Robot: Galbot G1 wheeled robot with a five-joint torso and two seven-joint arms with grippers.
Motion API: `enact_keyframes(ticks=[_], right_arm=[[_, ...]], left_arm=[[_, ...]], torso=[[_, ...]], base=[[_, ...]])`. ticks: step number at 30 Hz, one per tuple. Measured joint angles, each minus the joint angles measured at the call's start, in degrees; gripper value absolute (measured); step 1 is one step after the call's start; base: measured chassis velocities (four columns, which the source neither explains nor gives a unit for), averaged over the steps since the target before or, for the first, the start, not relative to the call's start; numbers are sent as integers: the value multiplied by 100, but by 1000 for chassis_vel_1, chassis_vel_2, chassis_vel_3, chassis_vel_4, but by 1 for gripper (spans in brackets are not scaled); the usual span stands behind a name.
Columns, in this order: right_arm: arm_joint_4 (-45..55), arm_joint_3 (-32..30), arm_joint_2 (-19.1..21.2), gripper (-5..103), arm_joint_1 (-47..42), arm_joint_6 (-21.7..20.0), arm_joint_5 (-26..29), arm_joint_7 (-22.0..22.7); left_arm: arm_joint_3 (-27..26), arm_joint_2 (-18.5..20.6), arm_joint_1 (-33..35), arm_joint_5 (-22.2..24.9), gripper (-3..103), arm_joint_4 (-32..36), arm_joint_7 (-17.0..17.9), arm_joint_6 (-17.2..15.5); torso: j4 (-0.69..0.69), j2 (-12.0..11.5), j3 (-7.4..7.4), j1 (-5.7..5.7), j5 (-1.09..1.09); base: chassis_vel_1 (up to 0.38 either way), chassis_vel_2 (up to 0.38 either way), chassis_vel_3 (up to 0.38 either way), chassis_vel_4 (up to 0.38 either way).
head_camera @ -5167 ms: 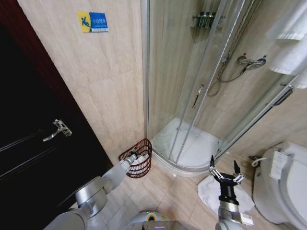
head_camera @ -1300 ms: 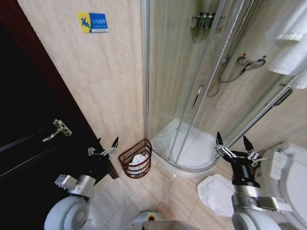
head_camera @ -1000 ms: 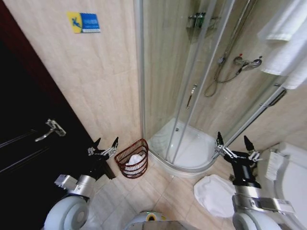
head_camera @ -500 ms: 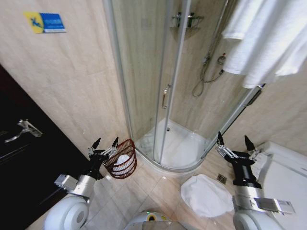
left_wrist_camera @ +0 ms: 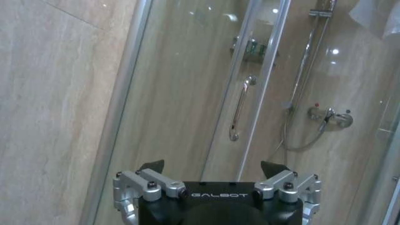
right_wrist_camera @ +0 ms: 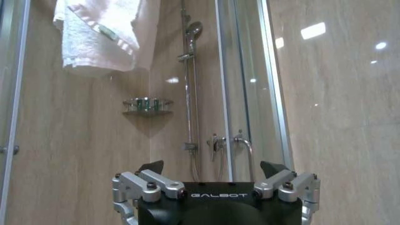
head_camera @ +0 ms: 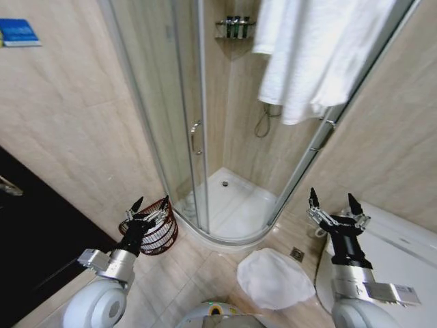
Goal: Discard the used towel into the hamper.
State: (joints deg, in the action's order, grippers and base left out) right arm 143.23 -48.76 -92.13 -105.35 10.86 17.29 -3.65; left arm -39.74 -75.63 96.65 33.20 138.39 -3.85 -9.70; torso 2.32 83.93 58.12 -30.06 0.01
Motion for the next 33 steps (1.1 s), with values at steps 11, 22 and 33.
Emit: enact_keyframes(ticks=[11,22,33], right_arm=[[1,3,-1,100,0,0,0,0],[1,2,-1,100,1,-2,-1,1],[1,2,-1,100,1,-2,-1,1]], left_arm=[[-2,2,1,0,100,0,1,0],[-1,1,1,0,100,0,1,0],[-1,1,1,0,100,0,1,0]], torso=[[0,1,-1,3,-3],[0,0,-1,1,-1],[0,1,0,2,-1]], base=[[25,0,-11,-16],[0,0,0,0],[0,0,0,0]])
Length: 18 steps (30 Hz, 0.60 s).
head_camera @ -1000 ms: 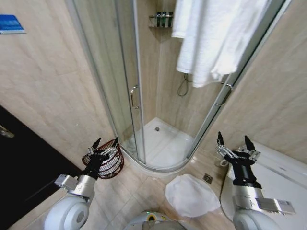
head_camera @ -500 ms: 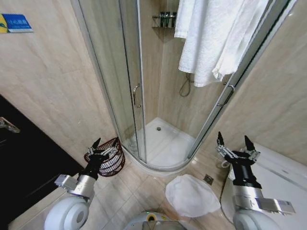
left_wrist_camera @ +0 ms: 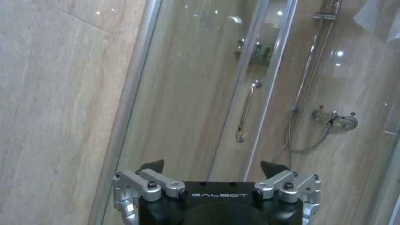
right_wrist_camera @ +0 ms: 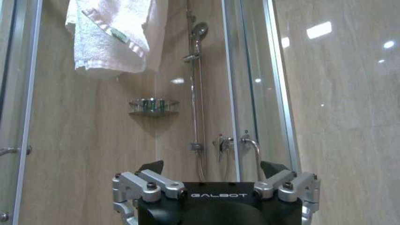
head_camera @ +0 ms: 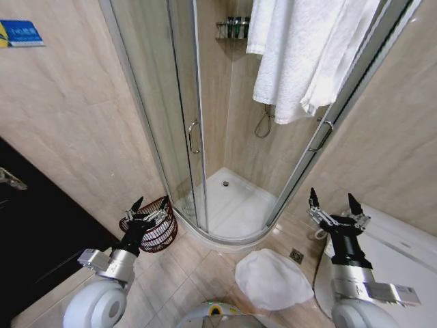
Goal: Discard the used towel into the hamper.
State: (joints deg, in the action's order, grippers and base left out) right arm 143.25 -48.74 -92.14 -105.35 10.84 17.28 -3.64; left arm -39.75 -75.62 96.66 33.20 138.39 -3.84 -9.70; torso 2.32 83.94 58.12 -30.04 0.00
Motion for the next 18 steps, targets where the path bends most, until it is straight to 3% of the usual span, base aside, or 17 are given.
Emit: enact_keyframes(ticks=[18], right_arm=[[0,0,0,100,0,0,0,0]], left_arm=[[0,0,0,0,100,0,0,0]], torso=[[0,0,0,0,0]], base=[[0,0,0,0]])
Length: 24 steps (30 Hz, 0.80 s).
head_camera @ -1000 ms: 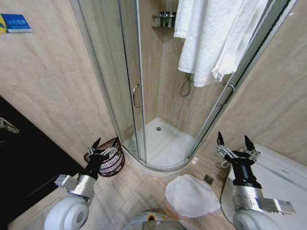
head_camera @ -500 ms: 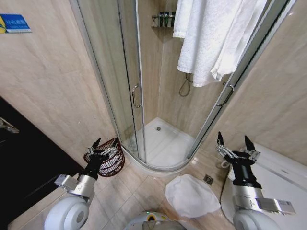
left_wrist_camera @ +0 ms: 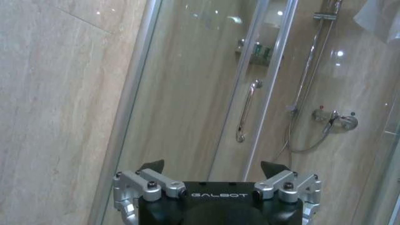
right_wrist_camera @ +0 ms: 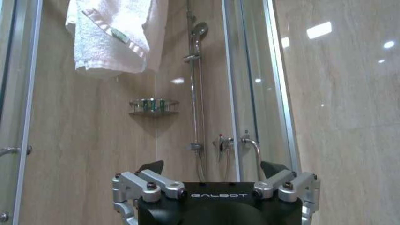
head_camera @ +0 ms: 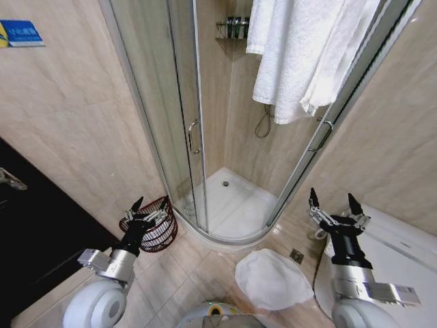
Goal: Discard the used towel into the hamper.
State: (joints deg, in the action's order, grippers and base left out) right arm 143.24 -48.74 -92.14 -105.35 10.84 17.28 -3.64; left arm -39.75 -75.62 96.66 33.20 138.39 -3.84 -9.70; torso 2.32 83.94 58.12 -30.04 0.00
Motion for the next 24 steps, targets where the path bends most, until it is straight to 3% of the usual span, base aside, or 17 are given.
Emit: enact_keyframes(ticks=[12,14,17,24], right_arm=[[0,-1,26,100,10,-33,-8,19],[0,-21,360,100,163,-457,-144,270],[0,-35,622,100,262,-719,-238,430],[1,-40,709,100,283,-776,-264,469]], left_arm=[[0,0,0,0,100,0,0,0],[0,1,-1,0,100,0,0,0],[0,0,1,0,100,0,0,0],[0,0,0,0,100,0,0,0]], torso=[[-1,0,0,0,0],[-1,0,0,1,0],[2,0,0,0,2],[0,0,0,0,0]], base=[[0,0,0,0],[0,0,0,0],[0,0,0,0],[0,0,0,0]])
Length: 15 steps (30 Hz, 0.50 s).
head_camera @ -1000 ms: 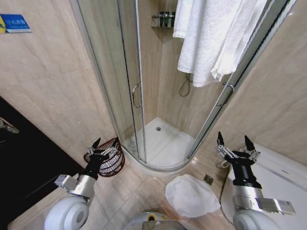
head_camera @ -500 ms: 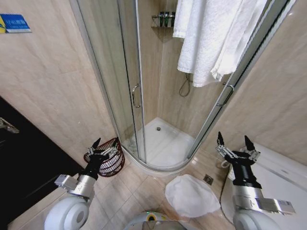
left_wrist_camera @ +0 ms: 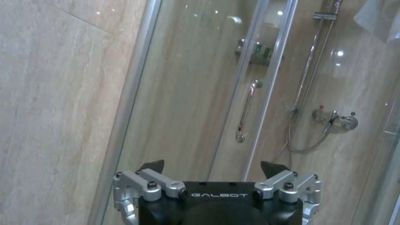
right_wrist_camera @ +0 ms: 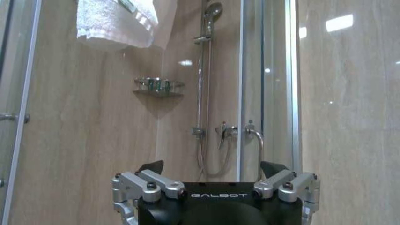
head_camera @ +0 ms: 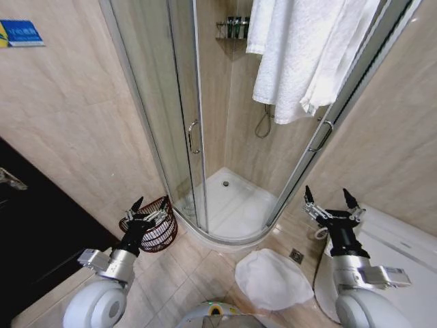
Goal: Discard the used towel into the hamper.
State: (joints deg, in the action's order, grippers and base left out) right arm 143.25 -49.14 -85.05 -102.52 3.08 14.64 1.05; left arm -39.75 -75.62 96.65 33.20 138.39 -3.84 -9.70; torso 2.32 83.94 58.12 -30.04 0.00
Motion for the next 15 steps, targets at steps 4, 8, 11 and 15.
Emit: enact_keyframes(ticks=[4,8,11,15], right_arm=[[0,90,14,100,17,80,258,-300],[0,133,32,100,24,140,397,-458],[-1,136,35,100,25,146,407,-474],[-1,99,72,100,43,162,456,-508]], left_arm=[[0,0,0,0,100,0,0,0],[0,0,0,0,100,0,0,0],[0,0,0,0,100,0,0,0],[0,0,0,0,100,0,0,0]], torso=[[0,0,0,0,0],[0,0,0,0,0],[0,0,0,0,0],[0,0,0,0,0]], base=[[0,0,0,0],[0,0,0,0],[0,0,0,0],[0,0,0,0]])
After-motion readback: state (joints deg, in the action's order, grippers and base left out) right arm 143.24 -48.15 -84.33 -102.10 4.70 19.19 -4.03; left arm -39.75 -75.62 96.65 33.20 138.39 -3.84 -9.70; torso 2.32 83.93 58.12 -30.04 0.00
